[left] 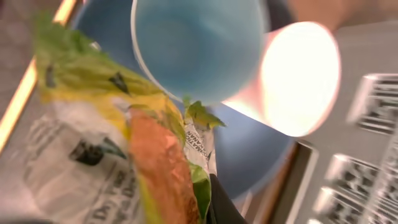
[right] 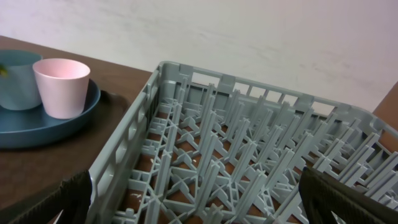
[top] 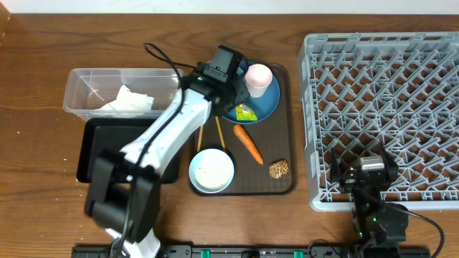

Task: Sort waste into correct bins and load items into the dishwasher rack
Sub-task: 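Carry the wrapper left and drop it into the clear bin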

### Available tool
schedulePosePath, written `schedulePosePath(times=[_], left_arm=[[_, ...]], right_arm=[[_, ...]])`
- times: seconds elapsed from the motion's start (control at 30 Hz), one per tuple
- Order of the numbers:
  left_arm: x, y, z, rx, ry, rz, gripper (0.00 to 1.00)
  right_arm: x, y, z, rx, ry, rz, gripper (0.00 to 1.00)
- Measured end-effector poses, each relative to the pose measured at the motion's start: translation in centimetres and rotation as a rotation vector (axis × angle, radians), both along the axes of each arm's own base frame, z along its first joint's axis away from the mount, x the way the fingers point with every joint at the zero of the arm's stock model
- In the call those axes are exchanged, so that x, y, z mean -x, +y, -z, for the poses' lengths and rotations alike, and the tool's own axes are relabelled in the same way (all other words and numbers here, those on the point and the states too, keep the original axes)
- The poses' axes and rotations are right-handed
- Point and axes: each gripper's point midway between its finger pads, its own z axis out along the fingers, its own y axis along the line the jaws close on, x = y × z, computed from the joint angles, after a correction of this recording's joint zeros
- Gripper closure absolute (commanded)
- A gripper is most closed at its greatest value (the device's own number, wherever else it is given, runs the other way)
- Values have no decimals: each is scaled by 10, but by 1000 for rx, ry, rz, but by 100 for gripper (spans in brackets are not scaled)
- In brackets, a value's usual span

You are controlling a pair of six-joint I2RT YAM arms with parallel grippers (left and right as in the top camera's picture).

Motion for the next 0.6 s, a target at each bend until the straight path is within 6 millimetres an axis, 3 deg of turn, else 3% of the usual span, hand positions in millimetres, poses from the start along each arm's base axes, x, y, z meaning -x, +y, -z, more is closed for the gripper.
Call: schedulePosePath(times=[0.17,0.27,0.43,0.6], left_arm=[[1,11,-31,24,-50,-15,94],[-5,28,-47,27,-91,-34,94],[-23,79,-66,9,-148,-138,94],[-37,143,-65,-36,-152,-282,94]], right_arm=[[0,0,0,0,0,0,1],[0,0,0,0,0,0,1],[0,0,0,0,0,0,1],[0,0,0,0,0,0,1]])
